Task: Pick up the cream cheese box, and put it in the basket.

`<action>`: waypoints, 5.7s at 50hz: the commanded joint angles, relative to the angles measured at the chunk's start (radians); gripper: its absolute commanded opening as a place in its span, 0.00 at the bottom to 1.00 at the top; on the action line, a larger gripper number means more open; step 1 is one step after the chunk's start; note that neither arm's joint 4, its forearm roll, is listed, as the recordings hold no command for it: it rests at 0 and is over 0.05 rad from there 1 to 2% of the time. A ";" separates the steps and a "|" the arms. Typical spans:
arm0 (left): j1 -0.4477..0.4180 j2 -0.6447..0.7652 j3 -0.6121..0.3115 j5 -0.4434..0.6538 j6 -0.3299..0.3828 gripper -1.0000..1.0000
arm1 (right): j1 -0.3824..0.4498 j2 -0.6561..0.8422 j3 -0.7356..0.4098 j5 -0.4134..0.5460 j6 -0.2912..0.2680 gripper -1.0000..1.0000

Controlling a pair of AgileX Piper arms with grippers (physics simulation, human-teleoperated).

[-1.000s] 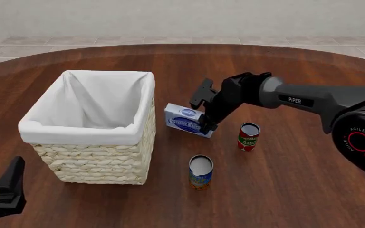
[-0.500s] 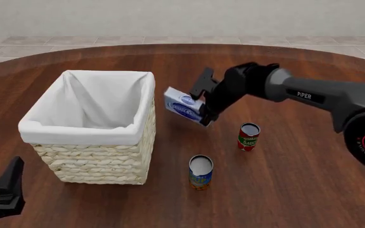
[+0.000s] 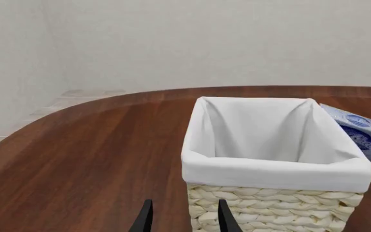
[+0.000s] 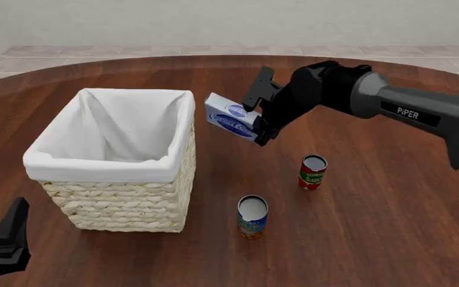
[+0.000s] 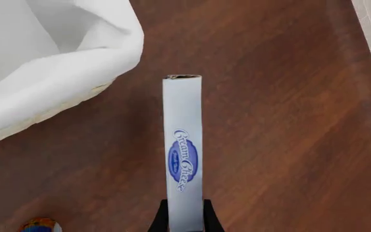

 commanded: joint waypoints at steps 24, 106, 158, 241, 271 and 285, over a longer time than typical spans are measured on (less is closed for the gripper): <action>0.001 -0.049 -0.001 0.031 -0.011 1.00 | -0.036 -0.118 -0.072 0.074 -0.046 0.00; -0.005 -0.124 -0.013 0.071 -0.047 1.00 | 0.175 -0.195 -0.229 0.228 -0.211 0.00; -0.010 -0.124 -0.018 0.053 -0.063 1.00 | 0.281 -0.023 -0.498 0.381 -0.279 0.00; 0.012 -0.124 -0.032 0.021 -0.107 1.00 | 0.385 0.294 -1.055 0.616 -0.339 0.00; 0.018 -0.124 -0.031 0.020 -0.115 1.00 | 0.409 0.343 -1.066 0.616 -0.325 0.00; 0.017 -0.124 -0.032 0.022 -0.113 1.00 | 0.402 0.337 -1.000 0.582 -0.312 0.00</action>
